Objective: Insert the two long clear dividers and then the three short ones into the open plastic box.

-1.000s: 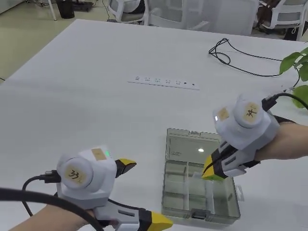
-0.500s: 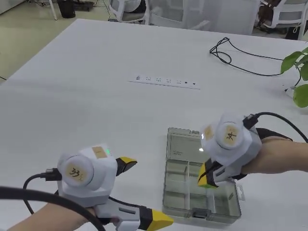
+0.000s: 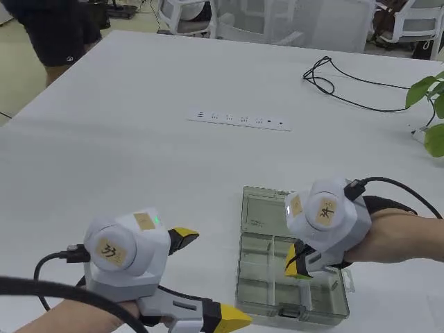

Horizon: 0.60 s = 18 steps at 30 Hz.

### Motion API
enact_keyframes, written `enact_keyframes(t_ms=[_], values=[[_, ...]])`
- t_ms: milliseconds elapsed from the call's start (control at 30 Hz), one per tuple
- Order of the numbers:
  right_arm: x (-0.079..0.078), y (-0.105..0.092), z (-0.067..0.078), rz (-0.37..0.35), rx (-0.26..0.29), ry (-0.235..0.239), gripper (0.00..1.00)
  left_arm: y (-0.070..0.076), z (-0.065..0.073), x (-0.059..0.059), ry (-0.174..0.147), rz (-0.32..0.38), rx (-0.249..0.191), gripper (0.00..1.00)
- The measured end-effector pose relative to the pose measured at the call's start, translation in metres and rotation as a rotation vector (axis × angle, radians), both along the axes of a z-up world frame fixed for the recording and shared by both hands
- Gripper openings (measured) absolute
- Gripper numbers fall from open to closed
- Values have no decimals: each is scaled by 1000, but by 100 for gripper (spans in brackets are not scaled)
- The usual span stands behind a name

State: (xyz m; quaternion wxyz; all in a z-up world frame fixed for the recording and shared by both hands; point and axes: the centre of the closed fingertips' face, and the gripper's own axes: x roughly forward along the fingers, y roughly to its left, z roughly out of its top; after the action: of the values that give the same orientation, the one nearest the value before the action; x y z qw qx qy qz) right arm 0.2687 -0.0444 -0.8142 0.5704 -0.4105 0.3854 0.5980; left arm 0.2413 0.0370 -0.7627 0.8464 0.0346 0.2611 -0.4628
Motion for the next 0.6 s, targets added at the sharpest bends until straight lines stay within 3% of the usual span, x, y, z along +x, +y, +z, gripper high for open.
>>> enact_keyframes(t_ms=[233, 500, 567, 600], values=[[0, 0, 0, 2, 3, 8, 2, -3, 0, -2, 1, -9, 1, 95], [-2, -1, -2, 51, 13, 1, 3, -4, 2, -1, -3, -13, 0, 95], [-1, -4, -5, 64, -2, -13, 8, -4, 2, -1, -3, -14, 0, 94], [-2, -4, -5, 71, 18, -10, 14, -4, 2, -1, -1, -13, 0, 94]])
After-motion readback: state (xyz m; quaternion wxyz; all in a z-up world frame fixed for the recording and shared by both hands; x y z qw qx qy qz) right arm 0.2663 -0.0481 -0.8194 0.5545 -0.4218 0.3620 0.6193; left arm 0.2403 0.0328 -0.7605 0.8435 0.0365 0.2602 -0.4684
